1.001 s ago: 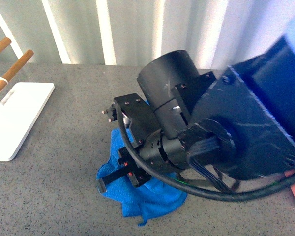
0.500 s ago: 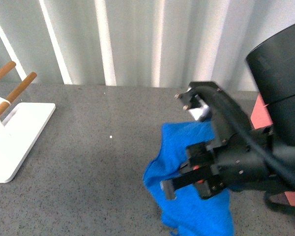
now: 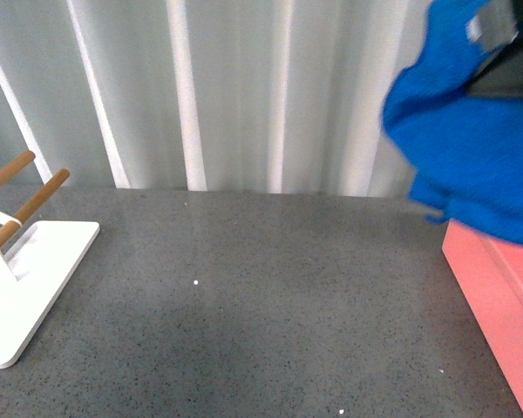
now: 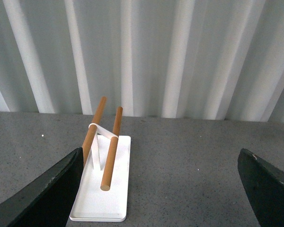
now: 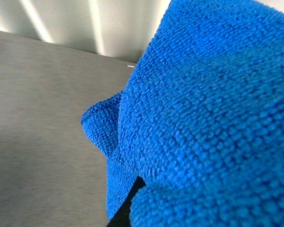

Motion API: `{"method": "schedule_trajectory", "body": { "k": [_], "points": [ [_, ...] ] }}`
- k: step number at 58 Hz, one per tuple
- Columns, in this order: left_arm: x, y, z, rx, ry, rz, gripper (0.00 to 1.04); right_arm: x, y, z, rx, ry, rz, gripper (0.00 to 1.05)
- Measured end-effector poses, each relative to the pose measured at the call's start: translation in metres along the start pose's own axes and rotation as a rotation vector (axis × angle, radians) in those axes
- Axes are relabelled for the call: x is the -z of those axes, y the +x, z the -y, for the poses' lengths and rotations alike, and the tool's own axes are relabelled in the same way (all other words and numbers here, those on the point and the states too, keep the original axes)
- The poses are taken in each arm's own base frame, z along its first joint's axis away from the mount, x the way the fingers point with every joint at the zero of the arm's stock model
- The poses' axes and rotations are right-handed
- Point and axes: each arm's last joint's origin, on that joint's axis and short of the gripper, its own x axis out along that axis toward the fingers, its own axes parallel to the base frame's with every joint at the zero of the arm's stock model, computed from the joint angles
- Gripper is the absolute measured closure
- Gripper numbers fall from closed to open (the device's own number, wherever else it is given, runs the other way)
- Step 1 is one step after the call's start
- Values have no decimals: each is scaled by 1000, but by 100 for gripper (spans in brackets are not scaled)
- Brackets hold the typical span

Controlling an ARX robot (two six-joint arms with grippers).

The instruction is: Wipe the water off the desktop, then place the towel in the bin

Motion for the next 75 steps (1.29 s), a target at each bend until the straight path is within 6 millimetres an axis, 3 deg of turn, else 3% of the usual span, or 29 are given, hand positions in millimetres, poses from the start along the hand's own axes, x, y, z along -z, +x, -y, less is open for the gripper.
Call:
{"method": "schedule_trajectory", "body": {
  "k": [6,11,20,33,43,75],
  "points": [
    [0,0,0,0,0,0,7,1,-4,32,198,10,-113,100],
    [0,0,0,0,0,0,7,14,0,61,277,58,-271,100],
    [0,0,0,0,0,0,7,36,8,92,282,147,-416,100],
    [0,0,0,0,0,0,7,47,20,119,259,206,-430,100],
    [0,0,0,0,0,0,7,57,35,127,239,221,-439,100],
    [0,0,0,0,0,0,7,69,63,117,153,223,-457,99]
  ]
}}
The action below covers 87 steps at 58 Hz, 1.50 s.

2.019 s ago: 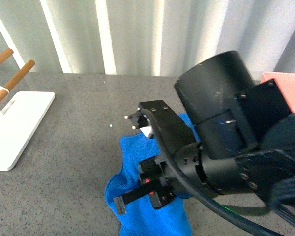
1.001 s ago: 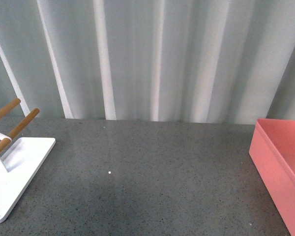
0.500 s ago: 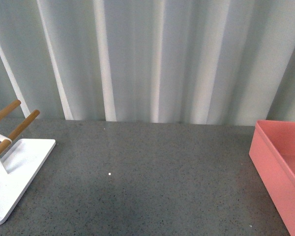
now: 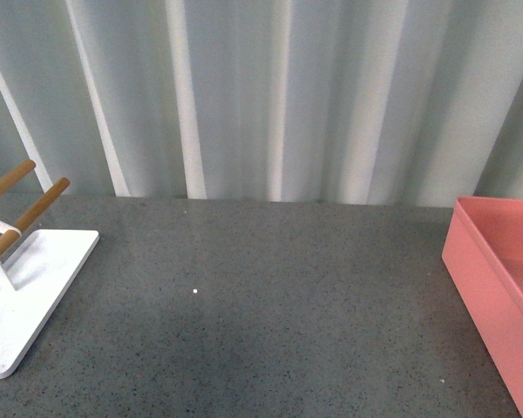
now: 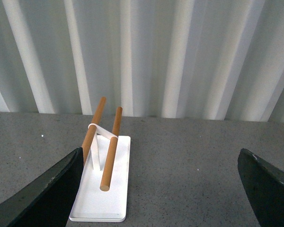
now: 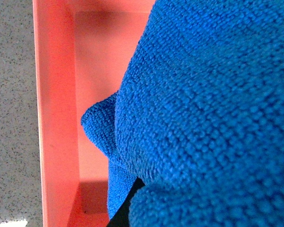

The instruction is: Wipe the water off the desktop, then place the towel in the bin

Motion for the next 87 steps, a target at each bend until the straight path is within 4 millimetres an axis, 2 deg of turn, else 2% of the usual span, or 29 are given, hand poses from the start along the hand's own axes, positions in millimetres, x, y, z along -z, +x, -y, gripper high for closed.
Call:
{"method": "schedule_trajectory", "body": {
  "k": [23,27,33,37,53,55,57,60,63,66,68,71,75,82,87],
  "points": [
    [0,0,0,0,0,0,7,0,3,-1,6,10,-10,37],
    [0,0,0,0,0,0,7,1,3,-1,6,10,-10,19],
    [0,0,0,0,0,0,7,1,3,-1,6,12,-10,5],
    [0,0,0,0,0,0,7,1,3,-1,6,11,-10,8],
    [0,0,0,0,0,0,7,1,3,-1,3,14,-7,7],
    [0,0,0,0,0,0,7,6,11,-4,-71,48,153,14],
    [0,0,0,-2,0,0,7,20,19,-8,-141,56,322,23],
    [0,0,0,0,0,0,7,45,26,-16,-140,48,495,33],
    [0,0,0,0,0,0,7,58,25,-21,-137,36,621,40],
    [0,0,0,0,0,0,7,64,13,-24,-124,22,815,49],
    [0,0,0,0,0,0,7,65,-1,-26,-113,12,954,57],
    [0,0,0,0,0,0,7,66,-18,-27,-103,9,1055,65],
    [0,0,0,0,0,0,7,74,-27,-30,-103,6,1090,76],
    [0,0,0,0,0,0,7,102,-26,-37,-108,7,1046,99],
    [0,0,0,0,0,0,7,115,-29,-40,-107,9,1038,101]
  ]
}}
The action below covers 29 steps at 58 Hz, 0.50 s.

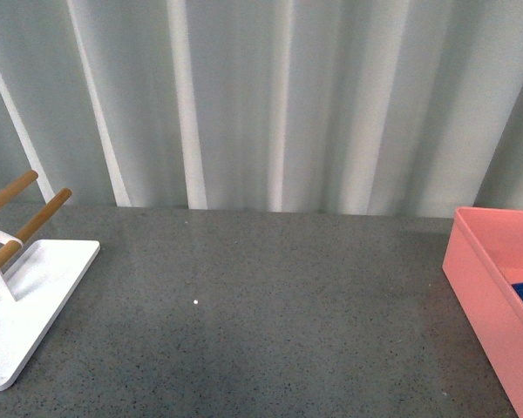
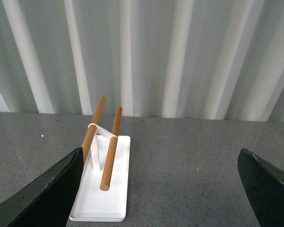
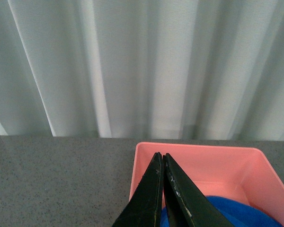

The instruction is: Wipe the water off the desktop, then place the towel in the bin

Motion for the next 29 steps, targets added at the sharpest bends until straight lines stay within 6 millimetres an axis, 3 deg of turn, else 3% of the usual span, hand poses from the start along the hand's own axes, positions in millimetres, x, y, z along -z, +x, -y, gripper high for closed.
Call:
{"method": "schedule_trajectory", "body": {
  "k": [8,20,29],
  "points": [
    [0,0,0,0,0,0,7,2,-23,-8,6,1,12,101],
    [0,0,0,0,0,0,7,16,-44,-17,-4,0,0,101],
    [0,0,0,-1,0,0,7,14,-56,-17,-3,1,9,101]
  ]
}}
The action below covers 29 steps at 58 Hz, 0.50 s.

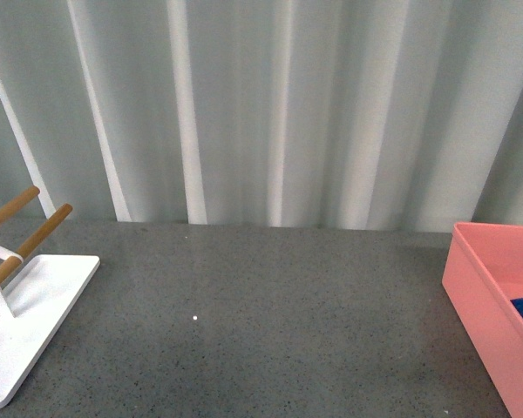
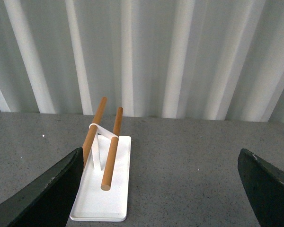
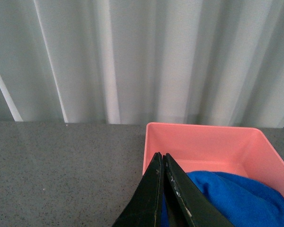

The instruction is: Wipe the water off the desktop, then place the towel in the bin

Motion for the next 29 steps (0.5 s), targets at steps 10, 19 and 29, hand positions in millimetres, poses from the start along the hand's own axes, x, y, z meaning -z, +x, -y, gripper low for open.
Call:
{"method": "schedule_trajectory", "body": {
  "k": [10,19,29],
  "points": [
    [0,0,0,0,0,0,7,-3,-14,0,0,0,7,101],
    [0,0,0,0,0,0,7,-6,-21,0,1,1,21,101],
    [0,0,0,0,0,0,7,-9,-29,0,1,1,28,101]
  ]
}}
